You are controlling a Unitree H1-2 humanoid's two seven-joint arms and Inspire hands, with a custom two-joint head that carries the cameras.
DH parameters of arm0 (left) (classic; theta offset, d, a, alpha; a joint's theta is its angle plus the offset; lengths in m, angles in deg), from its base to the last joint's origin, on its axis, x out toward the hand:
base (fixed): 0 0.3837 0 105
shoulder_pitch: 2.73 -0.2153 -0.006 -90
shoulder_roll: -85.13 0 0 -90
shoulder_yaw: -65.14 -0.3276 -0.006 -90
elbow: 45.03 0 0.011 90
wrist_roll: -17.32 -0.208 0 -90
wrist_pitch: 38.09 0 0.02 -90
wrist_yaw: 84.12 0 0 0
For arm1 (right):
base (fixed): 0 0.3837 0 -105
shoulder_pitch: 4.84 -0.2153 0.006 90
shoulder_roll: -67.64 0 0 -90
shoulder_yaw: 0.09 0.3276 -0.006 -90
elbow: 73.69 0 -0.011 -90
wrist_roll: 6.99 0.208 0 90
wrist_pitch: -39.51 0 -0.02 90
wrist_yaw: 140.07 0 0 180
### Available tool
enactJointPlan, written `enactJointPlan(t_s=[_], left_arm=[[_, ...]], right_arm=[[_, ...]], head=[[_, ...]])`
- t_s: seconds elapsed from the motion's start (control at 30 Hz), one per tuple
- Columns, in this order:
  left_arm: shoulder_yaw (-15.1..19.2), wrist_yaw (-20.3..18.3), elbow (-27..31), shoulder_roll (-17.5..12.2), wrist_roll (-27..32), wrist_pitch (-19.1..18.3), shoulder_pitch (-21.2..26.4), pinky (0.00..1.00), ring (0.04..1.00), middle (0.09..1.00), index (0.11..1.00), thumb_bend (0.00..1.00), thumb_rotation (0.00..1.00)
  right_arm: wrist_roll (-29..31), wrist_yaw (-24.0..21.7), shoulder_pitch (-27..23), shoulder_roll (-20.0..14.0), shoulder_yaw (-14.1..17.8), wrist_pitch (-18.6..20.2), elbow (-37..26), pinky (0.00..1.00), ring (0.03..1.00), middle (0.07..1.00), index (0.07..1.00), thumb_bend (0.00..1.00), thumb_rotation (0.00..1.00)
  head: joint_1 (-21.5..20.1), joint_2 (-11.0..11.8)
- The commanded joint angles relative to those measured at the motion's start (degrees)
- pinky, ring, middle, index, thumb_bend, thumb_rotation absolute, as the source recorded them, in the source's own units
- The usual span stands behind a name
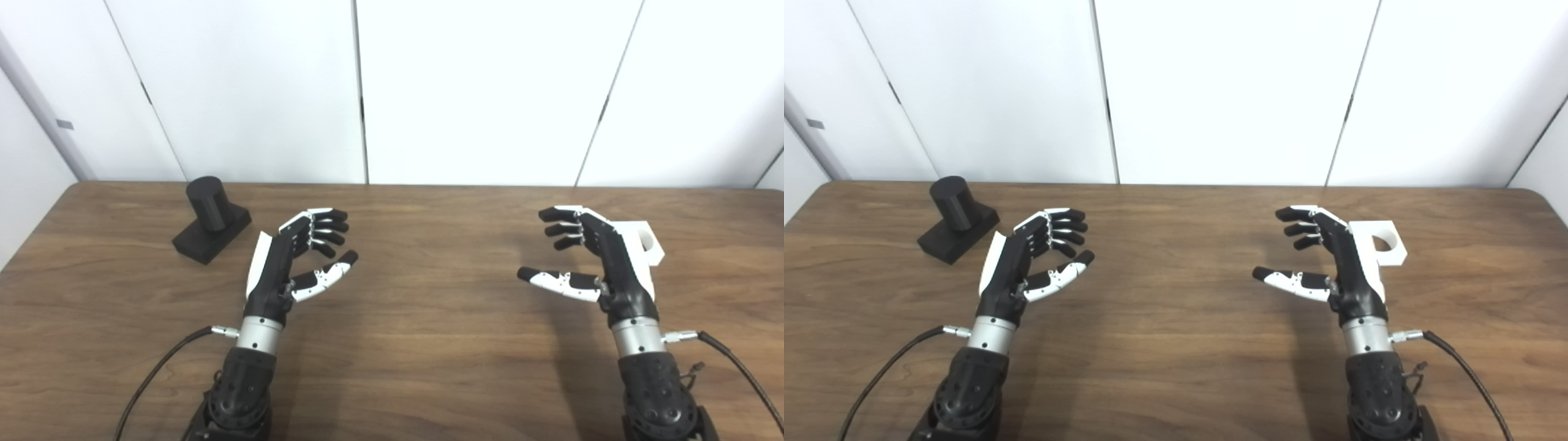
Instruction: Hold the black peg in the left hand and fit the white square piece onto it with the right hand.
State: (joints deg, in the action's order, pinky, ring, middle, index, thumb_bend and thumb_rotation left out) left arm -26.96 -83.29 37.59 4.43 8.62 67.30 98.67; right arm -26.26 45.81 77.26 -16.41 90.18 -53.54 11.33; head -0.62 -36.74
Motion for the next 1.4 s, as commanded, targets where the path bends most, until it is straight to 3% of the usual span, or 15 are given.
enactJointPlan(t_s=[0.0, 0.37, 0.5, 0.53, 0.57, 0.6, 0.73, 0.83, 1.13, 1.37], left_arm=[[0.0, -0.3, 0.7, -0.2, 0.5, 1.8, 2.1, 0.5, 0.599, 0.649, 0.667, 0.57, 0.0], [-0.1, -0.3, 0.8, -0.2, -0.1, 1.4, 2.0, 0.5, 0.598, 0.652, 0.672, 0.57, 0.0], [-0.4, 0.2, 0.3, 0.2, -1.0, 2.0, 2.1, 0.48, 0.581, 0.647, 0.67, 0.57, 0.0], [-0.6, 0.4, 0.2, 0.5, -1.3, 2.1, 2.1, 0.48, 0.584, 0.646, 0.667, 0.57, 0.0], [-0.8, 0.5, 0.1, 0.7, -1.5, 2.2, 2.1, 0.49, 0.594, 0.644, 0.662, 0.58, 0.0], [-1.1, 0.6, -0.1, 1.1, -1.6, 2.2, 2.1, 0.5, 0.597, 0.644, 0.66, 0.58, 0.0], [-2.0, 0.4, -1.4, 2.5, -1.2, 2.0, 2.3, 0.51, 0.608, 0.651, 0.667, 0.57, 0.0], [-2.6, 1.1, -3.2, 3.6, -2.0, 3.3, 2.5, 0.52, 0.607, 0.648, 0.665, 0.58, 0.0], [-3.4, 2.4, -6.4, 5.0, -3.4, 5.4, 2.5, 0.5, 0.606, 0.638, 0.657, 0.57, 0.0], [-3.7, 2.6, -6.7, 5.3, -3.9, 5.4, 2.4, 0.48, 0.608, 0.647, 0.658, 0.56, 0.0]], right_arm=[[0.0, 0.5, -1.6, -0.7, 0.2, -2.7, -1.0, 0.54, 0.641, 0.694, 0.644, 0.66, 0.01], [0.5, 0.4, -1.6, -0.7, 0.3, -2.5, -0.8, 0.56, 0.645, 0.696, 0.646, 0.66, 0.02], [0.7, 0.4, -1.6, -1.4, 0.5, -4.0, 0.0, 0.55, 0.636, 0.691, 0.647, 0.66, 0.02], [0.7, 0.4, -1.6, -1.8, 0.5, -4.7, 0.3, 0.54, 0.635, 0.686, 0.646, 0.66, 0.01], [0.7, 0.4, -1.5, -2.1, 0.6, -5.2, 0.5, 0.54, 0.639, 0.683, 0.648, 0.65, 0.0], [1.0, 0.2, -1.5, -2.4, 0.8, -5.6, 0.7, 0.54, 0.64, 0.683, 0.649, 0.65, 0.0], [2.7, -0.5, -1.1, -3.4, 1.5, -4.7, 0.1, 0.55, 0.648, 0.696, 0.659, 0.64, 0.0], [4.2, -0.9, -0.7, -3.4, 2.3, -3.6, -0.3, 0.56, 0.652, 0.7, 0.658, 0.63, 0.0], [4.4, -1.0, 0.0, -2.5, 2.7, -2.2, -2.7, 0.56, 0.639, 0.691, 0.641, 0.6, 0.0], [3.4, -1.4, 0.0, -2.6, 2.4, -2.6, -3.0, 0.51, 0.597, 0.668, 0.615, 0.62, 0.0]], head=[[-0.1, -0.1], [0.7, 0.1], [5.5, 1.1], [8.6, 1.5], [8.6, 1.5], [12.0, 2.1], [18.4, 4.9], [20.2, 6.6], [21.4, 11.0], [21.7, 11.1]])
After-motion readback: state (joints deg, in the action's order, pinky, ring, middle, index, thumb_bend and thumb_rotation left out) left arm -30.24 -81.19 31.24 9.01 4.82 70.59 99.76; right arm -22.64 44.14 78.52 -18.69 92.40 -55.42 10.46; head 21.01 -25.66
